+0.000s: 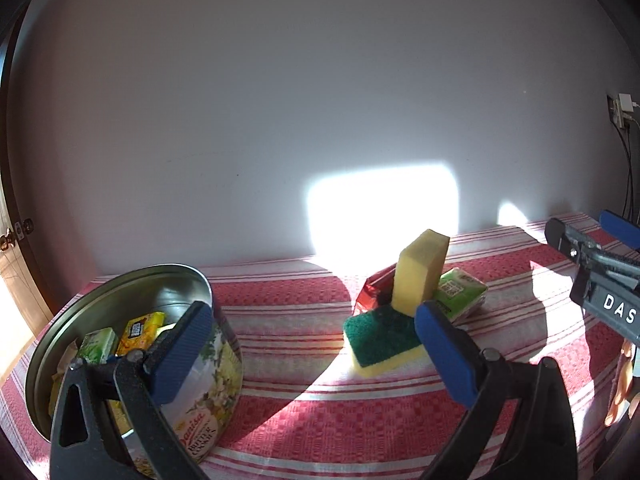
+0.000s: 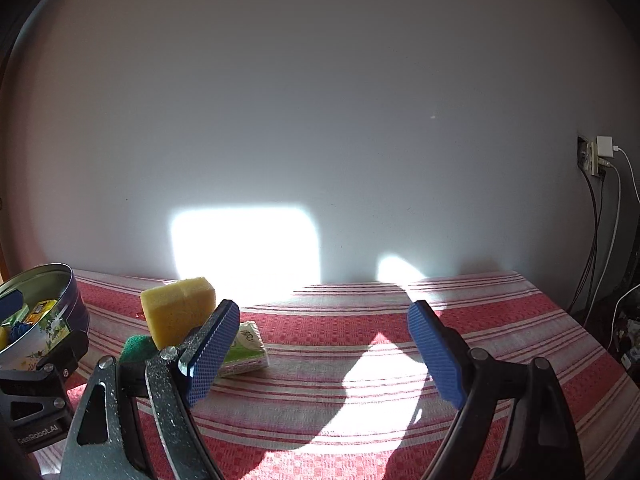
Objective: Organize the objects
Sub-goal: 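Grasp a yellow sponge with the left tool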
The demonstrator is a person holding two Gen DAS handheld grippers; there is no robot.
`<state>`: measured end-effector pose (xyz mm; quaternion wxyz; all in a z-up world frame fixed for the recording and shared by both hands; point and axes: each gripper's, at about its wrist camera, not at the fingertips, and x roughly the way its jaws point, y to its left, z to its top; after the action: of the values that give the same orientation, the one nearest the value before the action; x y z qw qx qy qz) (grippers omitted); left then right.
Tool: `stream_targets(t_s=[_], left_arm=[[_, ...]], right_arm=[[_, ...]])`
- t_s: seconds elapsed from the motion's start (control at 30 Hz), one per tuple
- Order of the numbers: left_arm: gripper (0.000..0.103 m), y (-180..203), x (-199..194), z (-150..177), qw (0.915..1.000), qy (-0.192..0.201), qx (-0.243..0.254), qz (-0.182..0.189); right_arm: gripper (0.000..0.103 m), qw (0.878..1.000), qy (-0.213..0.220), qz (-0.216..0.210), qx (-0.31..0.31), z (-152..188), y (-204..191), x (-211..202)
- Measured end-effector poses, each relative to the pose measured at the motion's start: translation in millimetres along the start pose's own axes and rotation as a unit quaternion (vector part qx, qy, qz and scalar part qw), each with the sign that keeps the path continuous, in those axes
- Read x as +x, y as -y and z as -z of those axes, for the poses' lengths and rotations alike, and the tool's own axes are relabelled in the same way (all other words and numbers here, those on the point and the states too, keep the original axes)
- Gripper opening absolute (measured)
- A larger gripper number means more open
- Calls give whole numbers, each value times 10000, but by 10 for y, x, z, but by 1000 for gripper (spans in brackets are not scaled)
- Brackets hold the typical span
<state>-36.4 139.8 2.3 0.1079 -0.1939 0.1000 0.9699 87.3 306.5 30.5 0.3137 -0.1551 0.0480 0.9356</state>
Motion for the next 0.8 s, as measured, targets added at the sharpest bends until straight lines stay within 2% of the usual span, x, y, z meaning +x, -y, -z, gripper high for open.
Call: stream_targets(t_s=[0.17,0.27,0.4,0.5,0.6,0.63,0.7,0.77,0.8], left_arm=[[102,294,232,-155,9989,46,203,409],[101,461,373,-238,9977,80,418,532],[95,638,627,-327,9959,-168,598,658],[81,677,814,-366,9940,-490,559,797],[55,690,965,-363,9895,-878,575,991],[43,679,992,-359,9884,-958,558,1039],[40,651,969,-346,9881,-951,495,1105],[22,628,893,-334,9886,-799,450,1194],[22,618,852,-328,9898,-712,420,1158]], right_arm=[[88,9984,-360,19,424,-3,211,135],[88,9963,-556,54,653,2,303,246],[88,9941,-682,95,841,23,352,323],[88,9944,-673,132,804,25,318,322],[88,9947,-695,145,746,40,330,333],[88,9948,-710,138,723,38,321,356],[88,9948,-725,147,701,41,317,376],[88,9946,-735,148,715,36,340,398],[88,9945,-746,144,728,38,348,403]])
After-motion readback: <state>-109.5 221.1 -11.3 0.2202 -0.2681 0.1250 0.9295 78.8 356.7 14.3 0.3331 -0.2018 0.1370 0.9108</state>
